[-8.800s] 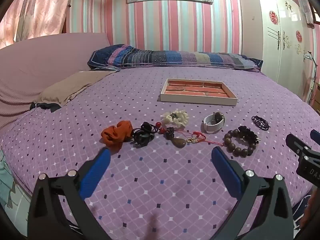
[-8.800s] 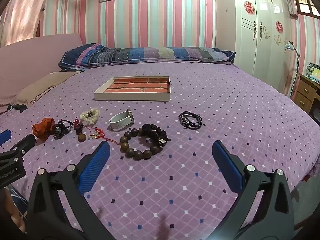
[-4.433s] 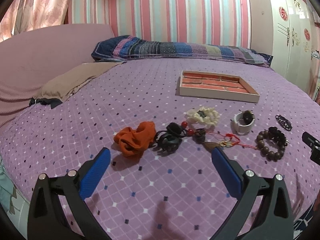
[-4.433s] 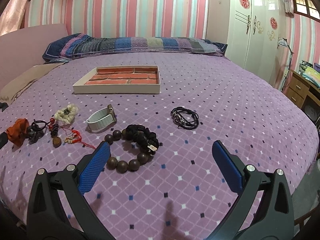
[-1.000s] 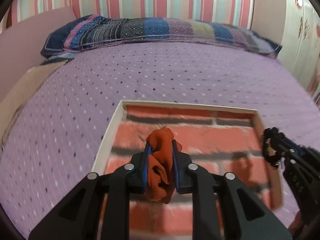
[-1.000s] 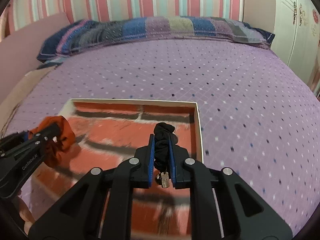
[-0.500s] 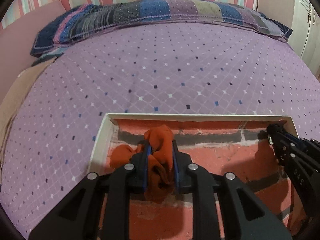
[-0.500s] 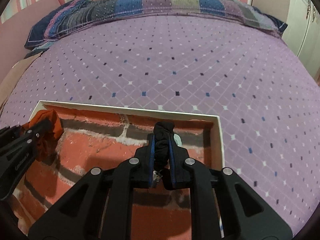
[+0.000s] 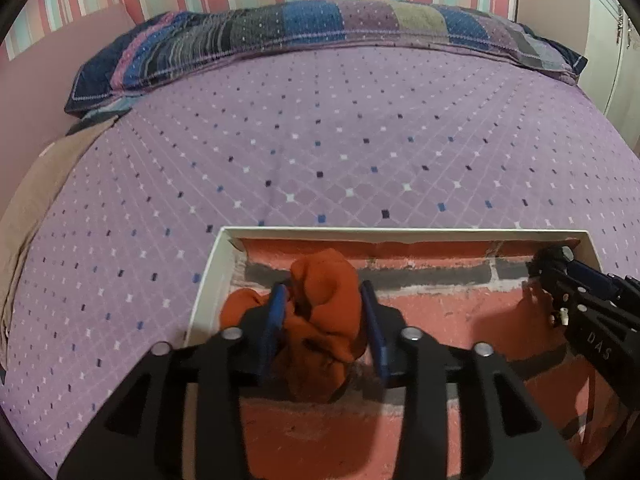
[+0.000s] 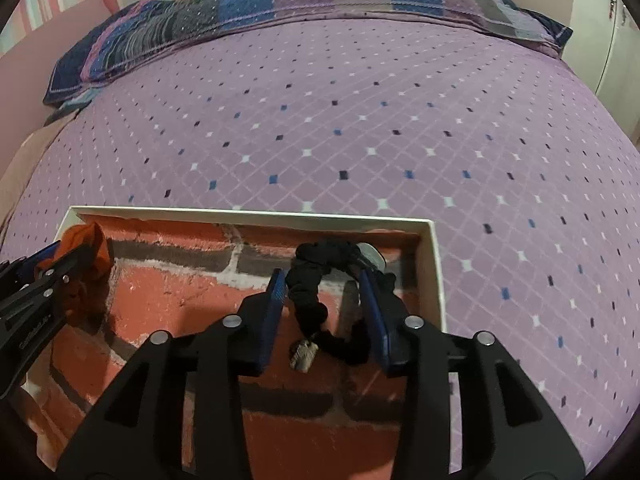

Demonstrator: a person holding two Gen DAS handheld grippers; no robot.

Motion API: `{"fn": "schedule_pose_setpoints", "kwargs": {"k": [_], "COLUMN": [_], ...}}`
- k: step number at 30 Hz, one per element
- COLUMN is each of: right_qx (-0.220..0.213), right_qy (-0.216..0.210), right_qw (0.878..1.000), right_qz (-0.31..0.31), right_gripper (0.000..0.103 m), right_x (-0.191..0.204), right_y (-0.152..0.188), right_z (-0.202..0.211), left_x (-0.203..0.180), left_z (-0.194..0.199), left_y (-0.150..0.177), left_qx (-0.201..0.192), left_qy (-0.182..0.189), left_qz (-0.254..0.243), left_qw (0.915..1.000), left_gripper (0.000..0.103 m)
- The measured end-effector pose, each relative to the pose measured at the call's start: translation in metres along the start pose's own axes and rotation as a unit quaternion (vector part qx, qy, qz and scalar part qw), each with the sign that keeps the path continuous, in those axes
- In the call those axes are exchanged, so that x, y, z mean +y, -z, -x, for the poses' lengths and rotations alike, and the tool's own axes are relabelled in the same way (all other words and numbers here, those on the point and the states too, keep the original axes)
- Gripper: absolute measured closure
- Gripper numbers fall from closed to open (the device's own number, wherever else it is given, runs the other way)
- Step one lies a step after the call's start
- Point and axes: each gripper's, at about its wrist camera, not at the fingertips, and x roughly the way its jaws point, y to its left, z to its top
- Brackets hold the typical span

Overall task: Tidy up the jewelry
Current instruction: 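Open both tools to release the scrunchie and bracelet into the tray, then withdraw both tools from the tray back toward the remaining jewelry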

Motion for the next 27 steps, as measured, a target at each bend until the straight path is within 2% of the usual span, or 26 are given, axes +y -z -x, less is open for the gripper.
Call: {"fn": "schedule_pose_setpoints", "kwargs": {"k": [4, 5, 7, 13, 18, 20, 23, 27], "right_qx": [-0.016, -0.026, -0.038, -0.065, -0.091, -0.105, -0.125, -0.155], "right_qy": [-0.012, -0.009, -0.012, -0.015, -0.028, -0.028, -0.033, -0.028], "right_qw": [1.000, 1.000, 0.999, 0.998, 0.995, 0.994, 0.992, 0.987], "right_qz": [-0.006, -0.005, -0.005, 0.003, 0.001, 0.002, 0.002, 0.009], "right_gripper": [0.058, 0.054, 0.048, 0.037, 0.029, 0.026, 0.024, 0.014], "right_x": [-0.003, -0.002, -0.003, -0.002, -0.004, -0.005, -0.007, -0.008], "right_y": [0.002, 0.003, 0.005, 0.022, 0.054, 0.070, 0.097, 0.141], "right_z": [0.019, 0.028, 0.043, 0.091, 0.149, 0.176, 0.213, 0.260], "left_x": [0.005, 0.006, 0.009, 0.016, 0.023, 0.025, 0.025, 0.025], "left_z": [0.020, 0.025, 0.039, 0.092, 0.159, 0.194, 0.235, 0.281], "left_y": [0.004, 0.006, 0.011, 0.027, 0.054, 0.072, 0.100, 0.141], "left_qx": [-0.013, -0.018, -0.027, -0.050, -0.087, -0.108, -0.135, -0.154], "left_qy": [0.013, 0.014, 0.020, 0.039, 0.036, 0.031, 0.034, 0.037], "left_qz": [0.009, 0.011, 0.015, 0.026, 0.025, 0.024, 0.018, 0.008], "left_qw": [0.9998, 0.9997, 0.9993, 0.9977, 0.9953, 0.9933, 0.9902, 0.9874], "left_gripper": [0.049, 0.043, 0.038, 0.037, 0.031, 0.023, 0.020, 0.017]}}
